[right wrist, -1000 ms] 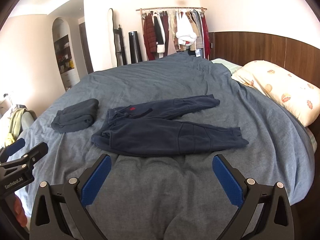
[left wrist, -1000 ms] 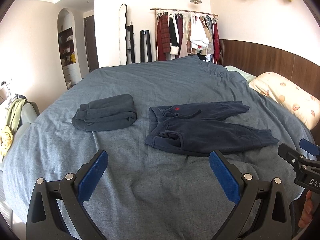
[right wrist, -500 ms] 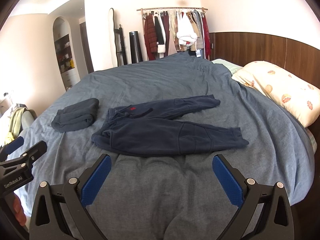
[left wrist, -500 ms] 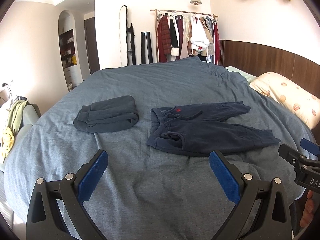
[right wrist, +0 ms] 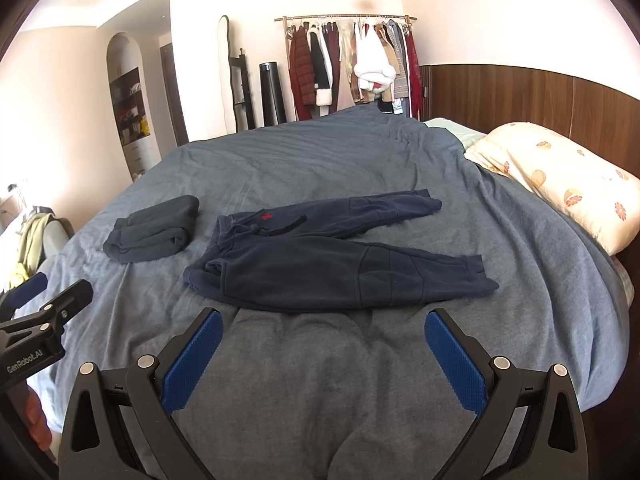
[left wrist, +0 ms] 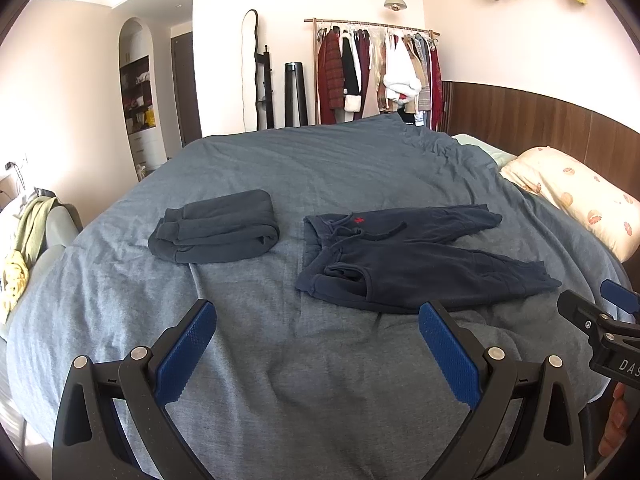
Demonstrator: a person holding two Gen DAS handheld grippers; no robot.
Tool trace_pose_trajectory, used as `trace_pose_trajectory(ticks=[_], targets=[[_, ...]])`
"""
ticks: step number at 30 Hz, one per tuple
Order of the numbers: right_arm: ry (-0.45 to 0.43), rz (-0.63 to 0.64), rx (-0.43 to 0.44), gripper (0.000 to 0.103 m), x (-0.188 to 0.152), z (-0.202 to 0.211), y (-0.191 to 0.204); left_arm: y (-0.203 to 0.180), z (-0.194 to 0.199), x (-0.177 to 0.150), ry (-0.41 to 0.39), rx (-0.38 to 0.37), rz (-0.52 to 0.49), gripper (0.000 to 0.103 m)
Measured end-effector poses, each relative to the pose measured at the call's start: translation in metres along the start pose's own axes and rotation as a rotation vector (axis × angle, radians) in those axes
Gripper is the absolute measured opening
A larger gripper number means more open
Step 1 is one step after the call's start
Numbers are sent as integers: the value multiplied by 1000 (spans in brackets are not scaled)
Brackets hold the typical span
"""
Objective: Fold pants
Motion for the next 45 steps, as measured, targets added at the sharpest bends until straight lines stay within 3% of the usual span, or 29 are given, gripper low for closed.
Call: trace_pose_trajectory(ticks=[21,31,45], targets=[[32,24,-4,103,-4,-13,11,13,-14,-10,35,1,30,103],[81,22,-10,103,-10,-42,14,18,-49,-19,95,12,23,103],[172,-16,-2,102,-9,-120,14,17,-127,-12,165,13,-2,103]])
Point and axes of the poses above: each gripper's, at about its wrist camera, not at the fingertips, and z roughly against the way its jaws point, y to its left, x to its top, the point moved 1 cm from there along -z, roughly the way its jaws point, and after that the axes turned 15 degrees about -z, right-handed, at the moved point
